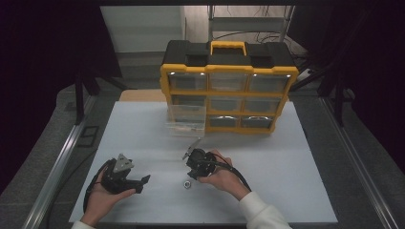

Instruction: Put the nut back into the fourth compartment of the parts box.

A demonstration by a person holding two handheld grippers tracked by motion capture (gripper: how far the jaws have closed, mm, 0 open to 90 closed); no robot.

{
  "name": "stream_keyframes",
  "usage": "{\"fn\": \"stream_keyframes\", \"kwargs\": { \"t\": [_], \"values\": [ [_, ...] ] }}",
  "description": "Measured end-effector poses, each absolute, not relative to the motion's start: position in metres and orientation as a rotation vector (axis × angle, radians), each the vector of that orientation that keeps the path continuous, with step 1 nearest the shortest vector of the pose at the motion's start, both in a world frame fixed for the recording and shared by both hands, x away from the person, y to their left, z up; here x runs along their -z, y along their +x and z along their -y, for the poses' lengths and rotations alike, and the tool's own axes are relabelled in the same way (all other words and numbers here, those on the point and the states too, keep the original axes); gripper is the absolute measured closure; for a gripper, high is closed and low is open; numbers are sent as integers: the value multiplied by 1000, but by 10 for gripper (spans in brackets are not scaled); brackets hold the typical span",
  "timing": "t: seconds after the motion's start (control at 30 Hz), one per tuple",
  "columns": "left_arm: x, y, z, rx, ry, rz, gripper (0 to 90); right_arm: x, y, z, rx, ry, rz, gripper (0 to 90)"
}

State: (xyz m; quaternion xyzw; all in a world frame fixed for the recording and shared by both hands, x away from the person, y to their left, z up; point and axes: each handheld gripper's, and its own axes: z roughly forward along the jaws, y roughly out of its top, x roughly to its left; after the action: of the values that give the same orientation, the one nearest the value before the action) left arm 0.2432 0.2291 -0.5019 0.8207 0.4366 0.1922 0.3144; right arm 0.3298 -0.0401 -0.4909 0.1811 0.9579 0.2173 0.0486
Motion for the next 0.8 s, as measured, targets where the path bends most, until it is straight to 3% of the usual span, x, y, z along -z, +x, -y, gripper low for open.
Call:
{"fn": "stream_keyframes", "kwargs": {
  "t": [0.8],
  "values": [
    [503,244,-228,-502,2175,-1144,134,471,321,35,-742,503,-2889,701]
  ]
}}
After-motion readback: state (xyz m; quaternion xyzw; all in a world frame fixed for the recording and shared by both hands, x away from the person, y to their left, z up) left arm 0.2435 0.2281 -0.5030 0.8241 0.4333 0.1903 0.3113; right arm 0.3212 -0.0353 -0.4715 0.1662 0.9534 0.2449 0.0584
